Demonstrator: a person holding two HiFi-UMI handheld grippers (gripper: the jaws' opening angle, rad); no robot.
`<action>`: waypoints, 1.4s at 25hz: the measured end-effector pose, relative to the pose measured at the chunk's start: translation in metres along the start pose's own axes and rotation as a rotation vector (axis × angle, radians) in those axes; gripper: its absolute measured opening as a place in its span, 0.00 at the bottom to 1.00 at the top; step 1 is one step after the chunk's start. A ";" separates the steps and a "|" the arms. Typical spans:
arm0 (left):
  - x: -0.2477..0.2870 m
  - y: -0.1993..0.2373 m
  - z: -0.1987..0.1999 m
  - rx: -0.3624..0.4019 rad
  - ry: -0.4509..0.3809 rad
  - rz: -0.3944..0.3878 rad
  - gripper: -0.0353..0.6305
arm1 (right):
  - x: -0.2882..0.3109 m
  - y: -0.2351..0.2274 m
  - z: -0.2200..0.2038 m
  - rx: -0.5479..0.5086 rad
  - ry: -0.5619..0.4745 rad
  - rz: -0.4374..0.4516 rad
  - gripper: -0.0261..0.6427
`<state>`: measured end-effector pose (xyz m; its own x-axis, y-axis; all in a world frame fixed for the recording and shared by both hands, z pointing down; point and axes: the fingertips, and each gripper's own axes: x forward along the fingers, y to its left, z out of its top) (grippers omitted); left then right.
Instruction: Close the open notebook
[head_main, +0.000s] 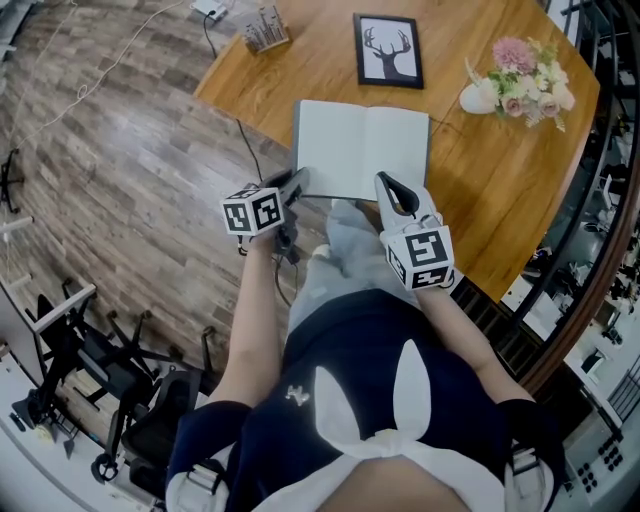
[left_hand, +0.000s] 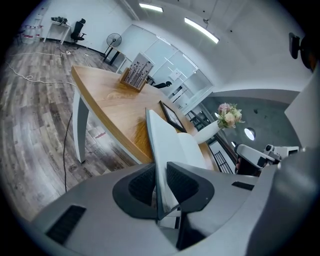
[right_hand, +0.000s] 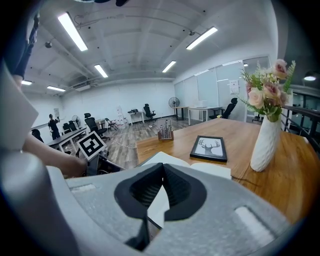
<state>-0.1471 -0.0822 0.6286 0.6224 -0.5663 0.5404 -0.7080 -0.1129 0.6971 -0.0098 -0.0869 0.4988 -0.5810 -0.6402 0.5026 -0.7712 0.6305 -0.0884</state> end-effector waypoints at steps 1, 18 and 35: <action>0.000 -0.001 0.000 0.005 0.002 0.005 0.17 | -0.001 0.000 -0.001 0.000 0.000 -0.002 0.04; -0.010 -0.022 0.009 0.051 -0.001 0.003 0.16 | -0.013 0.009 0.005 0.002 -0.023 -0.039 0.04; -0.020 -0.037 0.016 0.072 -0.031 0.029 0.15 | -0.018 0.008 0.009 0.012 -0.046 -0.057 0.04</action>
<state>-0.1387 -0.0800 0.5850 0.5911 -0.5952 0.5444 -0.7485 -0.1533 0.6452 -0.0074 -0.0744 0.4811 -0.5474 -0.6943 0.4672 -0.8060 0.5876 -0.0712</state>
